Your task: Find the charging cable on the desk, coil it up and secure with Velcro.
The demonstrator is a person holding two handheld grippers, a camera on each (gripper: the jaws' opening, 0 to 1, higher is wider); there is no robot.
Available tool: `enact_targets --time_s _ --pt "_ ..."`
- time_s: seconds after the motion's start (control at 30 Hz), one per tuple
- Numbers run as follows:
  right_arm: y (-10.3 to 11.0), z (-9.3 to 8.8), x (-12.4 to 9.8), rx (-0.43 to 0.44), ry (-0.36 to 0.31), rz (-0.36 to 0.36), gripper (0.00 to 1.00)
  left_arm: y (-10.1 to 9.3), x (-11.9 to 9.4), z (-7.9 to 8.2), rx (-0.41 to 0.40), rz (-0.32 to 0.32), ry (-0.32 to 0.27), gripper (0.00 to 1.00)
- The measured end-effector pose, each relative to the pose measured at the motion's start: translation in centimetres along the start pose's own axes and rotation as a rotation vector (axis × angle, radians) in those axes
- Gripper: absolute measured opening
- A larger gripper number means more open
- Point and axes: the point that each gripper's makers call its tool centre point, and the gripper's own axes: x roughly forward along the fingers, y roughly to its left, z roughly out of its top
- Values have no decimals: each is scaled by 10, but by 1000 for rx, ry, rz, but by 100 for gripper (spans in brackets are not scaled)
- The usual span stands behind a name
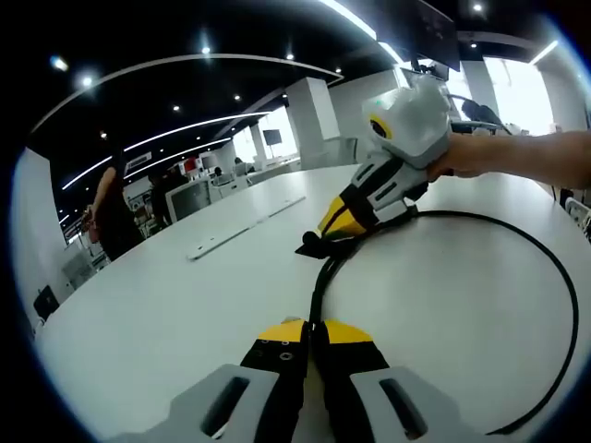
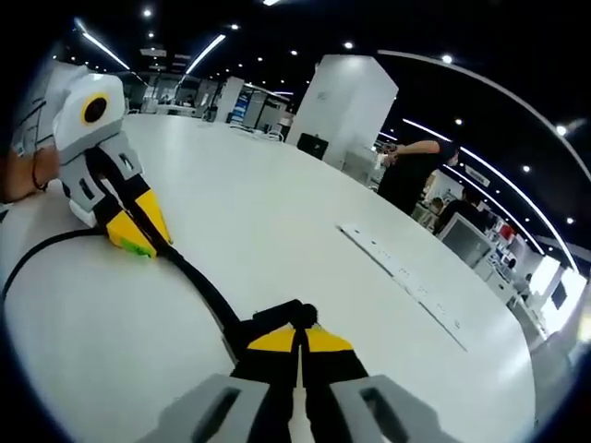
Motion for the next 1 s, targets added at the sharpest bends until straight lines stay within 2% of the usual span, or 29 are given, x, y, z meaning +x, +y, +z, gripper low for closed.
enact_targets --time_s 0.17,0.63,0.87,1.0 --pt "4 11 -2 48 -46 28 3 0 0 0 0 0 0 6" --pt "13 8 7 144 -18 108 3 0 0 0 -1 1 -1 6" --pt "15 6 7 185 -15 118 3 0 0 0 -1 1 -1 6" --pt "14 6 7 178 -14 116 3 0 0 -1 0 1 -1 6"
